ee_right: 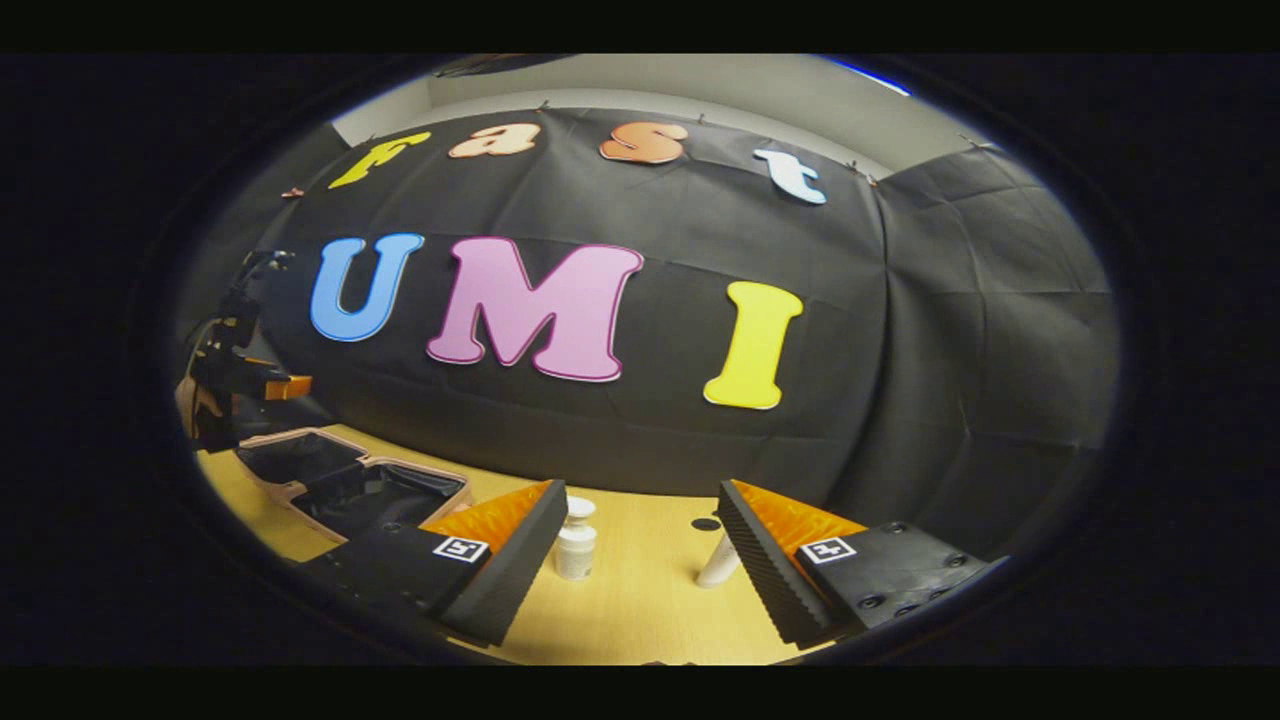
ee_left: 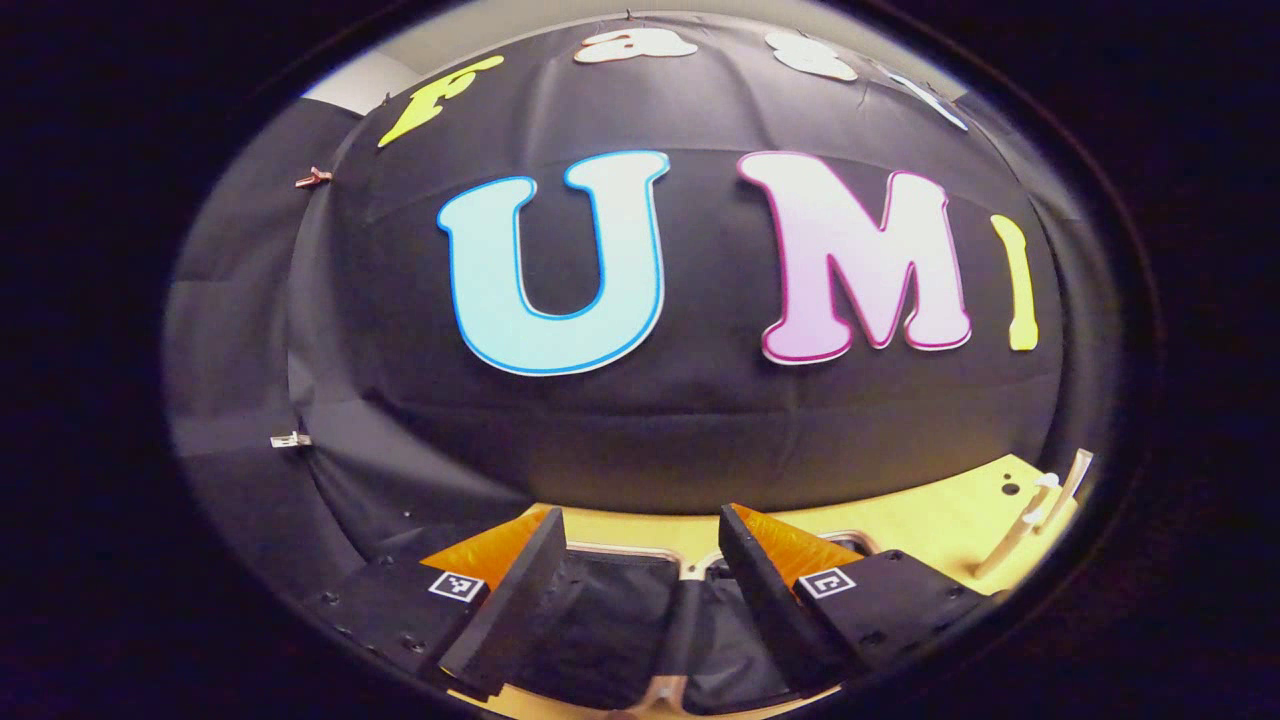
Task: First open the suitcase, pack the skin care products into it, and then close the suitcase.
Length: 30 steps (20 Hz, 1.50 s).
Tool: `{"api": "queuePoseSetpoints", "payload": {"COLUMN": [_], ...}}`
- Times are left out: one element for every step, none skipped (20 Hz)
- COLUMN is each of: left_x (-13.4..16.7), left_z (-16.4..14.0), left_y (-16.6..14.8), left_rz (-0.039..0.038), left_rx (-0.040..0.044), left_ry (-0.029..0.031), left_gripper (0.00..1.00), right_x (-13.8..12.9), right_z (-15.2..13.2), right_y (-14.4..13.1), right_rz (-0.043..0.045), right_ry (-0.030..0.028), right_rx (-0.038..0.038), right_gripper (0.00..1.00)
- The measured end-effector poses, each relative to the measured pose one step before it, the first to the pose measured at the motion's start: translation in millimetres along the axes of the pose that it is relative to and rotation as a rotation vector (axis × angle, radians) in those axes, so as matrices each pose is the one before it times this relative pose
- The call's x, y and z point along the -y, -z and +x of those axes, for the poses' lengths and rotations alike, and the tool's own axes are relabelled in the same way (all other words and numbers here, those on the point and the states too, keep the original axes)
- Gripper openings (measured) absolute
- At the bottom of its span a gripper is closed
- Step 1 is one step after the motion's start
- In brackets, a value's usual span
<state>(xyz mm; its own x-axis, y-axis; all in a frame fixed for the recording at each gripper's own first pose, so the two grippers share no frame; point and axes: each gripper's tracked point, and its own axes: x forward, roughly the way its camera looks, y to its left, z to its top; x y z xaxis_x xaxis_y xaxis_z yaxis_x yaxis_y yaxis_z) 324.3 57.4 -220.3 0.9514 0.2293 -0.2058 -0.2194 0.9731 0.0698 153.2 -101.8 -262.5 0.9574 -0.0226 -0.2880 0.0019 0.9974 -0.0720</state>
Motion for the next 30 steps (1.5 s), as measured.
{"api": "queuePoseSetpoints", "payload": {"left_x": [32.31, 31.32, 28.34, 25.75, 25.58, 26.02, 26.08, 25.66, 21.69, 19.18, 16.99, 14.45, 13.12, 11.73, 9.20, 4.91, 4.96, 2.30, 2.78, 3.47, 4.87, 3.68, 2.65, 1.43, 0.84, 0.88, 0.40, 0.38, 1.34, 2.04], "left_z": [-8.56, -6.25, -6.20, -3.48, -2.13, -0.37, -2.03, 3.97, 0.66, 1.82, 3.00, 4.90, 3.48, 6.35, 6.09, 7.43, 7.46, 8.32, 6.62, 9.48, 10.19, 11.11, 11.44, 9.84, 9.03, 9.52, 8.53, 4.95, 7.99, 4.25], "left_y": [3.74, 6.89, 4.99, 10.56, 8.89, 17.59, 17.91, 18.20, 13.70, 12.93, 11.27, 12.40, 10.49, 11.70, 9.83, 8.95, 8.85, 8.13, 2.79, 4.03, 3.09, 4.20, 4.79, 4.85, 1.94, 2.97, 0.80, -0.26, -3.44, 0.06], "left_rz": [-0.03320, -0.02613, -0.01183, -0.00141, -0.00129, -0.01990, -0.03311, -0.03313, -0.02437, -0.00567, 0.00930, 0.01196, 0.01228, 0.01486, 0.01923, 0.02441, 0.02528, 0.01718, 0.00628, 0.00127, 0.00388, 0.00656, 0.00331, 0.00221, -0.00146, -0.00252, -0.00303, 0.00364, 0.00346, 0.01032], "left_rx": [0.00145, -0.00541, 0.00106, -0.00218, -0.00693, -0.03407, -0.02790, -0.01869, -0.01059, -0.00173, -0.00952, -0.01087, -0.01206, -0.01265, -0.01544, -0.01389, -0.02019, -0.01810, -0.00864, -0.00463, -0.00614, -0.00516, -0.01342, -0.01368, -0.00677, -0.00656, -0.00711, -0.00056, 0.00474, -0.01144], "left_ry": [0.02994, 0.03053, 0.02089, 0.01842, 0.02135, 0.03302, 0.02293, 0.02977, 0.02138, 0.01671, 0.01904, 0.01987, 0.02406, 0.01904, 0.01892, 0.01059, 0.00935, 0.00312, 0.00888, 0.00617, 0.01377, 0.01061, 0.01325, 0.00400, 0.00632, 0.00563, 0.00397, -0.00165, 0.01187, 0.00257], "left_gripper": [0.98, 0.98, 0.98, 0.98, 0.98, 0.98, 0.98, 0.99, 0.99, 0.99, 0.99, 0.99, 0.99, 0.99, 0.99, 0.99, 0.99, 0.99, 0.99, 0.99, 0.99, 0.99, 0.99, 0.99, 0.99, 0.99, 0.99, 0.99, 0.99, 0.99], "right_x": [5.86, 7.75, 6.54, 5.14, 7.50, 7.46, 7.91, 9.18, 8.78, 7.74, 2.44, 1.86, 3.50, 5.56, 4.37, 4.01, 3.70, 2.04, 1.94, 1.69, -1.32, -3.83, -2.71, -0.22, -0.38, -0.30, -0.83, -0.95, 1.73, 1.01], "right_z": [6.72, 6.67, 5.51, 5.95, 7.00, 5.58, 5.63, 5.32, 4.15, 3.55, 2.07, 1.08, 1.55, 1.74, 3.20, 1.98, 5.15, 3.15, 5.20, 6.64, 5.50, 4.28, 4.51, 4.89, 4.99, 6.33, 6.18, 5.50, 4.55, 4.17], "right_y": [7.67, 8.75, 6.52, 5.58, 10.19, 11.13, 9.79, 8.86, 8.11, 10.41, 11.54, 12.73, 10.70, 9.27, 7.71, 7.52, 9.41, 7.22, 7.14, 5.29, 4.98, 7.04, 6.58, 3.99, 2.86, 1.93, 2.30, 3.10, 3.13, 3.15], "right_rz": [0.00972, 0.00608, 0.00611, 0.00727, 0.00361, 0.00106, 0.00046, 0.00048, 0.00468, 0.00511, 0.01293, 0.00806, -0.00075, -0.00480, 0.00047, 0.00589, 0.00753, 0.00603, -0.00014, -0.00263, 0.00174, 0.01059, 0.00939, 0.00610, 0.00867, 0.00875, 0.01180, 0.00965, 0.00963, 0.01152], "right_ry": [-0.00492, -0.00096, -0.00311, -0.00734, -0.00498, -0.00360, -0.00029, 0.00660, 0.00609, 0.00278, -0.01615, -0.01241, -0.00310, 0.00489, 0.00595, 0.00585, 0.00692, 0.00302, 0.00447, 0.00292, -0.00424, -0.00590, -0.00101, 0.00735, 0.00525, 0.00835, 0.00319, 0.00564, 0.01009, 0.00751], "right_rx": [-0.00981, -0.00848, -0.00279, -0.00232, -0.00814, -0.01243, -0.01262, -0.01328, -0.01229, -0.01424, -0.01883, -0.02068, -0.01656, -0.01674, -0.01576, -0.01695, -0.01930, -0.01713, -0.01454, -0.01232, -0.01364, -0.01608, -0.01764, -0.01364, -0.00821, -0.00597, -0.00347, -0.00866, -0.00688, -0.00822], "right_gripper": [0.97, 0.94, 0.97, 0.97, 0.97, 0.97, 0.97, 0.97, 0.97, 0.97, 0.97, 0.97, 0.97, 0.97, 0.97, 0.97, 0.97, 0.97, 0.97, 0.97, 0.97, 0.97, 0.97, 0.97, 0.97, 1.00, 0.97, 0.97, 0.97, 0.97]}}
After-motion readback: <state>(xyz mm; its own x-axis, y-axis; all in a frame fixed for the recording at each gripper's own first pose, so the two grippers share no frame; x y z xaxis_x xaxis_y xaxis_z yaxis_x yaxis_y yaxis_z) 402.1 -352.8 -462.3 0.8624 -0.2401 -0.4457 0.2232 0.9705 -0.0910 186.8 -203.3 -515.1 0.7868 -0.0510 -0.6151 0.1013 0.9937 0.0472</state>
